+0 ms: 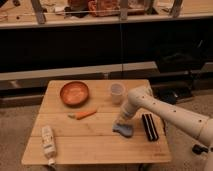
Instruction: Wipe the white sponge on the table
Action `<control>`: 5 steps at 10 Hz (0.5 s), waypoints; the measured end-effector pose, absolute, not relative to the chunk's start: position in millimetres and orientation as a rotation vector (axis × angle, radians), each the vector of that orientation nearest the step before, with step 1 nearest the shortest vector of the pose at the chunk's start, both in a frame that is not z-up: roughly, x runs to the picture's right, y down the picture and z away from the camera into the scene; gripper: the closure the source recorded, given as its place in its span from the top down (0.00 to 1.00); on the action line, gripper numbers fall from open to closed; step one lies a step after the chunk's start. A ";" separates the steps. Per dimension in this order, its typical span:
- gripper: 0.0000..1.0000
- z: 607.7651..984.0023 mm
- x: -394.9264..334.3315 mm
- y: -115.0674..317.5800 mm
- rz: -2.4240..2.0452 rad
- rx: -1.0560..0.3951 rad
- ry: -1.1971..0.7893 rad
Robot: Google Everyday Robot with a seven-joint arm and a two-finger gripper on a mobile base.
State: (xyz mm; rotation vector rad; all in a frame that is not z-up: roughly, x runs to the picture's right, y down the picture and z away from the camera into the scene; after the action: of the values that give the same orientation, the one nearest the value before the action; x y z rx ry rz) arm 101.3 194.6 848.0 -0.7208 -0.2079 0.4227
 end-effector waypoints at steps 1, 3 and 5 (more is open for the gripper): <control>0.01 843.7 109.5 202.3 0.441 -0.726 -0.194; 0.01 840.8 112.4 207.7 0.416 -0.726 -0.187; 0.01 840.7 112.0 208.6 0.409 -0.726 -0.186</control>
State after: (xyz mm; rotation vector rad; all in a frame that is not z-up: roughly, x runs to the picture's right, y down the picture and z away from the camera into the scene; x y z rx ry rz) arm 112.0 208.6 840.7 -0.7260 -0.1863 0.4094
